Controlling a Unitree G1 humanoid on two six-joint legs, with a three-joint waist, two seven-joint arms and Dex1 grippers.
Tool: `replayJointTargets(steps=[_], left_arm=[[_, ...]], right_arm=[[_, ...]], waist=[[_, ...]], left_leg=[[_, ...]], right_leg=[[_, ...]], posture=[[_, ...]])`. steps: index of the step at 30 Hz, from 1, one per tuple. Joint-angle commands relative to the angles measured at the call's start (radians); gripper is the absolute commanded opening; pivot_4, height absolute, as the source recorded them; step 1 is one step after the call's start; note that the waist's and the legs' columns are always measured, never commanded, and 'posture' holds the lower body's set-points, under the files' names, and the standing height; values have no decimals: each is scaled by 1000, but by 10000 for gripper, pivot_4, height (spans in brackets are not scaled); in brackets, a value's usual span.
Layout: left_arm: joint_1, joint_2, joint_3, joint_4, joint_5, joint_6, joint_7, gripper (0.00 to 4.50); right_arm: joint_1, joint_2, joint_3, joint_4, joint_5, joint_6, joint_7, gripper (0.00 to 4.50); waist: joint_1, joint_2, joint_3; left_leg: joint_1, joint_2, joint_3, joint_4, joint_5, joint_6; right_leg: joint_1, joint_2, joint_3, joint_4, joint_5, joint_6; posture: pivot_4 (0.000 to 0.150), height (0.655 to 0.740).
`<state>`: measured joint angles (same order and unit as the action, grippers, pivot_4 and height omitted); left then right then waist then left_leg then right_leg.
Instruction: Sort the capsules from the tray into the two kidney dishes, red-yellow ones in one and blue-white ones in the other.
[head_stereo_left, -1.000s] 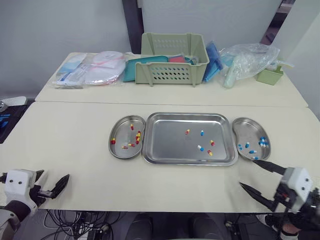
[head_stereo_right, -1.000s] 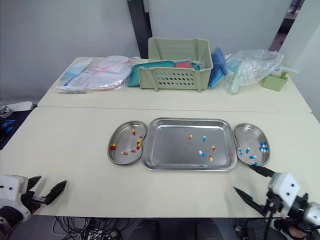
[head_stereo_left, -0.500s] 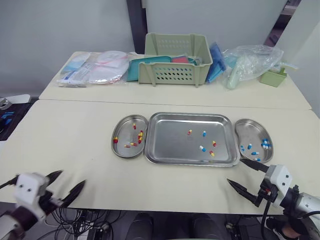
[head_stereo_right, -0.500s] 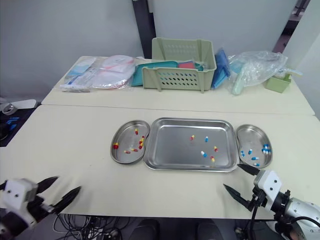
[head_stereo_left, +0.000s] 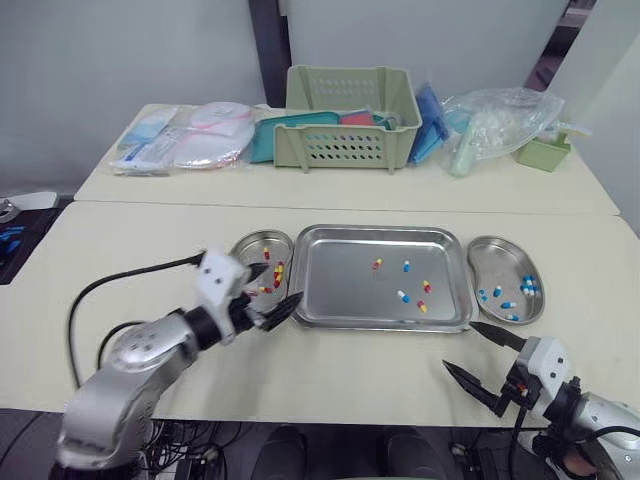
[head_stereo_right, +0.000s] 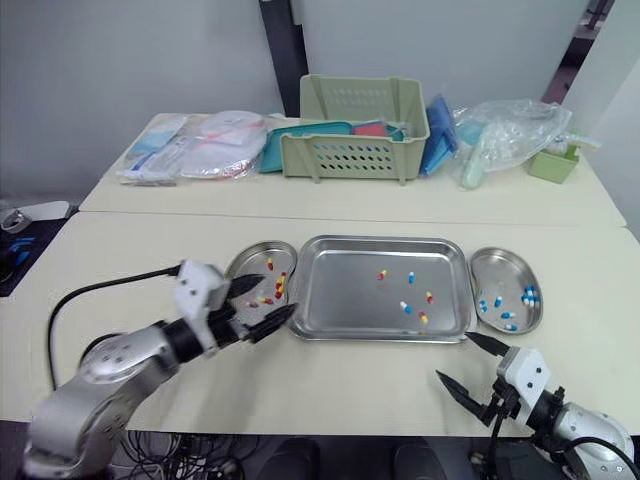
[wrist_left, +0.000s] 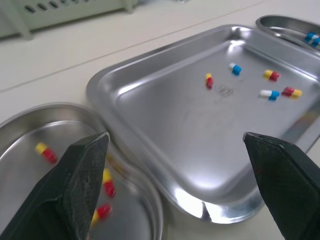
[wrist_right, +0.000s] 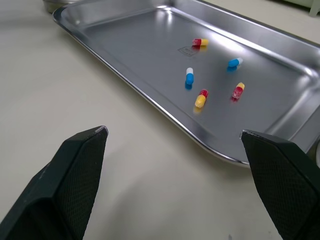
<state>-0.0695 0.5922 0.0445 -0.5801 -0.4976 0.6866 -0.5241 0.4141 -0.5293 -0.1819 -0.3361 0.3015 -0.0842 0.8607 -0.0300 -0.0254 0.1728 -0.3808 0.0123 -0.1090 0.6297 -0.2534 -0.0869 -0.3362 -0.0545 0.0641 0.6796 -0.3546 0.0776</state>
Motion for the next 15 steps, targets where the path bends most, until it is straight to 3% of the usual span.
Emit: replayJointTargets(steps=[1, 12, 15], left_arm=[[-122, -44, -102, 45, 48, 31, 32, 44523], [-362, -211, -257, 275, 157, 64, 84, 44523], [-402, -248, -285, 345, 197, 42, 88, 38303]], right_arm=[[1, 15, -14, -26, 2, -53, -28, 45000], [27, 34, 18, -30, -36, -114, -73, 45000], [35, 37, 25, -38, -42, -112, -87, 45000]], waist=[[0, 0, 0], [1, 0, 0], [0, 0, 0]], left_leg=[[0, 0, 0, 0, 0, 0], [-1, 0, 0, 0, 0, 0], [-1, 0, 0, 1, 0, 0]], right_leg=[[0, 0, 0, 0, 0, 0], [0, 0, 0, 0, 0, 0], [0, 0, 0, 0, 0, 0]], posture=[[1500, 7390], [1500, 7390], [1500, 7390]])
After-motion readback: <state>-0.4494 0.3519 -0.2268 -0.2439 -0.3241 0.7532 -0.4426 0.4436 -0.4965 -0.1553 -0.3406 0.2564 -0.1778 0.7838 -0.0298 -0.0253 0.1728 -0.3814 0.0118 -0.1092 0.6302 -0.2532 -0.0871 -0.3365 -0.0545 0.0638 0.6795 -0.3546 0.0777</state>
